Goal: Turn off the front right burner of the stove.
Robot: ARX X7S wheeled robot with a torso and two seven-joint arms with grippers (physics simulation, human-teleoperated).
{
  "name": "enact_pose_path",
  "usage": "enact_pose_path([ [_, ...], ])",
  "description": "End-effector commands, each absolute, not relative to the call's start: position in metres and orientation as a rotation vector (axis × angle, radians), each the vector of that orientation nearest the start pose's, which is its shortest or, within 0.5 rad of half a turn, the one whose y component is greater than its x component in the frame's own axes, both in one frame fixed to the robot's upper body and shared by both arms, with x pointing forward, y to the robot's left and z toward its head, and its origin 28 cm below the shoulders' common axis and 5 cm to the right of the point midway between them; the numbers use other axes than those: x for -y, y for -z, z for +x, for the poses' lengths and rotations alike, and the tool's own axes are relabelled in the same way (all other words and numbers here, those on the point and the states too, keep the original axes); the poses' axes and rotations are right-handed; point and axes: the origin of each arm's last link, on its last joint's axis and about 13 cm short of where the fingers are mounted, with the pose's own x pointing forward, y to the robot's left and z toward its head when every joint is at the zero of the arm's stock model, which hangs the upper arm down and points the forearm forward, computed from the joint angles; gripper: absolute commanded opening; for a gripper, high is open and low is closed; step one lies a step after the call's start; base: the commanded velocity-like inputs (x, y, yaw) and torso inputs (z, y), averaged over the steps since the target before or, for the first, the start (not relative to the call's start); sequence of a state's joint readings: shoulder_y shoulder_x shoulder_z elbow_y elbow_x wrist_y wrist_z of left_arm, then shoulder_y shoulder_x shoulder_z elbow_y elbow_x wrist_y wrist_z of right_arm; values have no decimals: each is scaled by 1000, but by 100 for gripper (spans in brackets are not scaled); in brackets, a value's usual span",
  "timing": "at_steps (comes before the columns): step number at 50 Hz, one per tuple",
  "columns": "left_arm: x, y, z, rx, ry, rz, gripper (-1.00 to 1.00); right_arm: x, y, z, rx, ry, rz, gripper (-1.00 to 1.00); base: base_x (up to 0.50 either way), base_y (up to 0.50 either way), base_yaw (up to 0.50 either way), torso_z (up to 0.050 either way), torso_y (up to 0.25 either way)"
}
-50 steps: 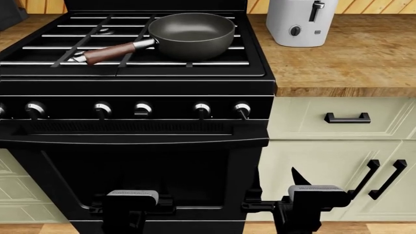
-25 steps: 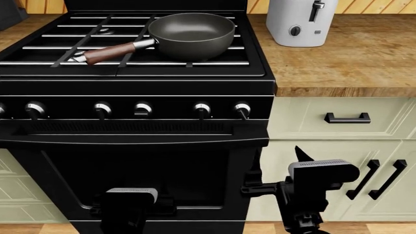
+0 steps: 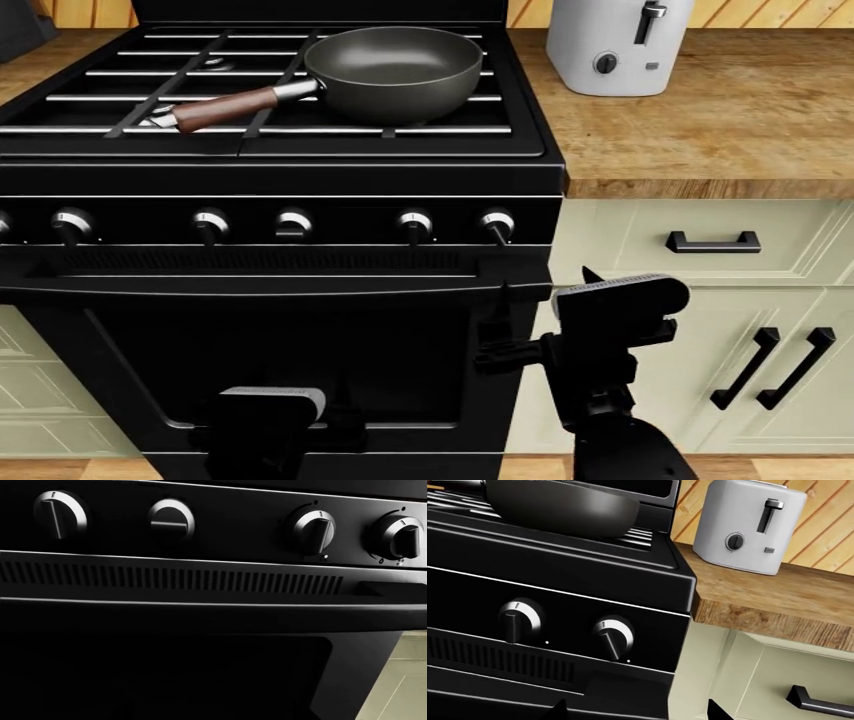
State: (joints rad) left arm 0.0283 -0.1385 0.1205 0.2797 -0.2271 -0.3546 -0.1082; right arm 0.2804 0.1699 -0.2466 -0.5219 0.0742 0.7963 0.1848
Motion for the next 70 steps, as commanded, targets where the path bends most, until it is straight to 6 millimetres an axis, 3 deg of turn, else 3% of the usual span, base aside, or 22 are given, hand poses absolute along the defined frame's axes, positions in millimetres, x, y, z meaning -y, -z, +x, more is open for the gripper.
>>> enact_pose_path([
  [1,-203,-45,195,-130,88,-78,100,77,-130,251,-27,-53,-222,100,0,0,0,0,0],
  [23,-204,-50,194,-120,97,-94,100,73,-142,267,-89,-42,-270,100,0,0,0,0,0],
  [40,-203,-49,192,-133,107,-93,100,69,-138,290,-118,-34,-298,100,0,0,0,0,0],
  [54,-203,-48,192,-137,117,-91,100,62,-131,296,-114,-60,-301,100,0,0,0,0,0],
  [70,-203,-46,193,-163,131,-100,100,59,-133,321,-129,-51,-314,100,0,0,0,0,0],
])
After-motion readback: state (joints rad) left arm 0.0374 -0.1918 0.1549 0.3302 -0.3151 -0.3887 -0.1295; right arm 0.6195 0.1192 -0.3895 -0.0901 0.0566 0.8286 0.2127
